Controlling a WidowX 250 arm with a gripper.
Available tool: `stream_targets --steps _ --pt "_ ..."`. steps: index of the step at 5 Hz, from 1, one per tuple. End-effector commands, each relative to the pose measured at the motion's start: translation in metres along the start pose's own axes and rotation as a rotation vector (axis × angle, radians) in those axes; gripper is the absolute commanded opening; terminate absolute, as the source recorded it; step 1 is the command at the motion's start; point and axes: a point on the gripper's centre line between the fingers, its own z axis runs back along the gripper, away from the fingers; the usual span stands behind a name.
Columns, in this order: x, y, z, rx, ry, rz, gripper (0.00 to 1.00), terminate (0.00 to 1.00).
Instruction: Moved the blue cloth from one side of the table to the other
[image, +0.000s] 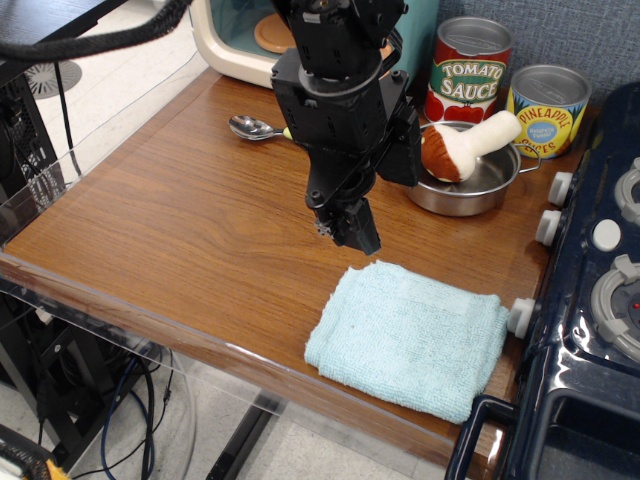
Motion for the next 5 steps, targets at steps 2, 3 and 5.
stream_targets --steps 2,3,5 --pt "-0.012 0.011 -0.013 0.044 -0.023 -0.037 1.00 0.00" --pt "-0.023 0.018 -0.026 0.072 -0.045 -0.076 1.00 0.00" --pt "-0.040 0.032 -0.056 0.130 -0.109 -0.138 1.00 0.00"
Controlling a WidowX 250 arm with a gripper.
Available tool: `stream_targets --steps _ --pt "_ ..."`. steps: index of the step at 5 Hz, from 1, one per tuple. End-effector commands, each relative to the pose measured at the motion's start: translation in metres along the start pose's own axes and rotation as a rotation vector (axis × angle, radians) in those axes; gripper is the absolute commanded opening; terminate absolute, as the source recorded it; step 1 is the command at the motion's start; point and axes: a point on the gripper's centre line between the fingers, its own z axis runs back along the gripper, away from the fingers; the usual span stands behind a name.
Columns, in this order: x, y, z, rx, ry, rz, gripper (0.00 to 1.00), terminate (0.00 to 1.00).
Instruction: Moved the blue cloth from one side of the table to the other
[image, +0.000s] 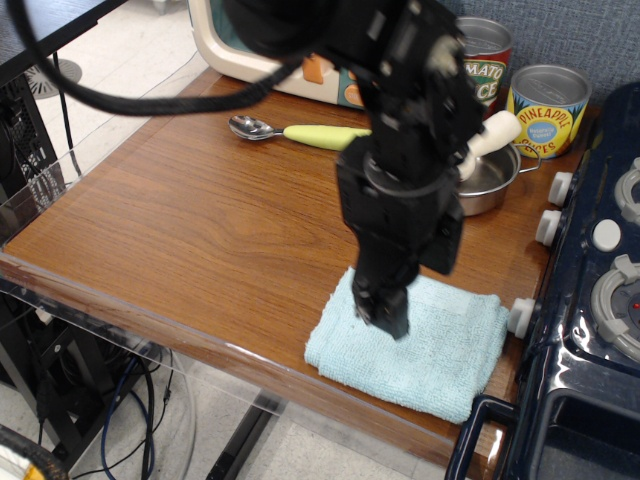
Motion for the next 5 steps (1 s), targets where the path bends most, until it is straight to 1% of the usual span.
stream_targets --steps 1,2,3,4,5 --pt "-0.001 0.004 -0.031 0.067 -0.042 -0.025 1.00 0.00" --pt "0.010 0.007 -0.047 0.116 -0.052 0.000 1.00 0.00" --pt "0.025 0.005 -0.053 0.134 -0.070 0.043 1.00 0.00" --pt "0.047 0.001 -0.054 0.136 -0.087 0.102 1.00 0.00" --pt "0.074 -0.004 -0.049 0.136 -0.149 0.192 1.00 0.00"
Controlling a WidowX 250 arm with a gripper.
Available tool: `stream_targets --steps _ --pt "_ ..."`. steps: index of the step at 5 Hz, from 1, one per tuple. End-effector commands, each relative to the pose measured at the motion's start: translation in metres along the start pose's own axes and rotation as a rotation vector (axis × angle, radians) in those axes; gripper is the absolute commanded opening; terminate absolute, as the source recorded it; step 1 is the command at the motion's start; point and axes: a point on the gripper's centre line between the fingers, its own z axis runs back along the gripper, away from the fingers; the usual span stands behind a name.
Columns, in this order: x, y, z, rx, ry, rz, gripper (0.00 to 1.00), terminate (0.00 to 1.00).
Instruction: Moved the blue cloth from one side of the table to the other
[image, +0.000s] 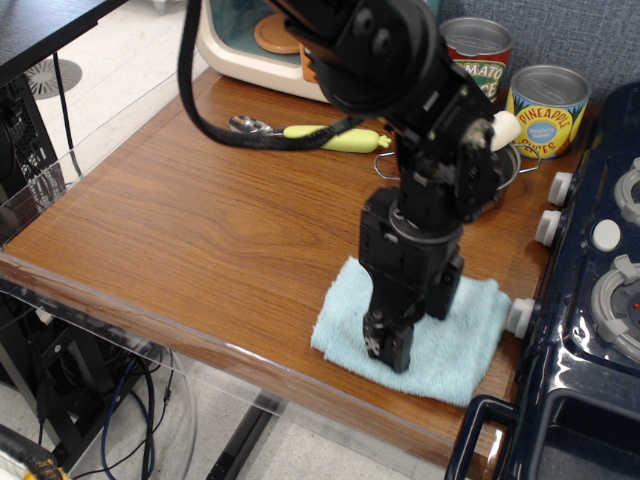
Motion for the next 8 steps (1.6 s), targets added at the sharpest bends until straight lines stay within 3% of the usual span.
stream_targets --steps 1,4,8 --pt "0.070 -0.012 -0.007 0.031 -0.085 0.200 1.00 0.00" --pt "0.168 -0.038 -0.006 0.048 -0.146 0.471 1.00 0.00" --pt "0.263 -0.025 -0.004 0.099 -0.210 0.787 1.00 0.00"
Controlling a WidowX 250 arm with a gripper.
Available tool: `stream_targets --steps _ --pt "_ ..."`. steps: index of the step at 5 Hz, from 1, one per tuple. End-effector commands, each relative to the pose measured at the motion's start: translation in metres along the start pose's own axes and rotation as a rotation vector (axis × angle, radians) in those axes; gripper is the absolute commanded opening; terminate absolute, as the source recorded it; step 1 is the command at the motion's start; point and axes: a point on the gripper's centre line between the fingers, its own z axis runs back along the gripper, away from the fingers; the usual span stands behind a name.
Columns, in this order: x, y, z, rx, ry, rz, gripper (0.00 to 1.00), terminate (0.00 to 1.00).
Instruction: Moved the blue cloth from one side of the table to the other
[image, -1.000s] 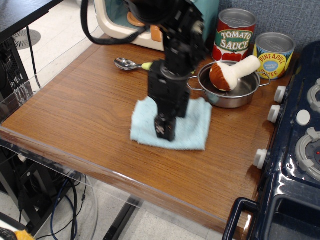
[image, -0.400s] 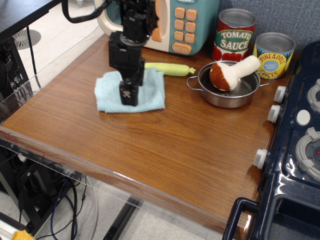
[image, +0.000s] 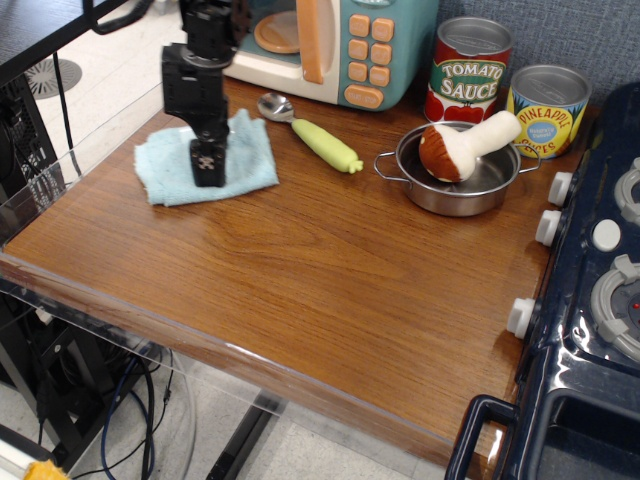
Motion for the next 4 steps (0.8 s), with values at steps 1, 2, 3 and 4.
stream_targets --steps 1,2,3,4 --pt "0.039 -0.005 0.000 0.000 -0.027 0.111 1.00 0.00" --pt "0.033 -0.003 0.005 -0.014 -0.009 0.089 1.00 0.00" --pt "0.028 -0.001 0.017 -0.043 0.032 0.086 1.00 0.00" --pt "0.023 0.003 0.038 -0.100 0.089 0.087 1.00 0.00"
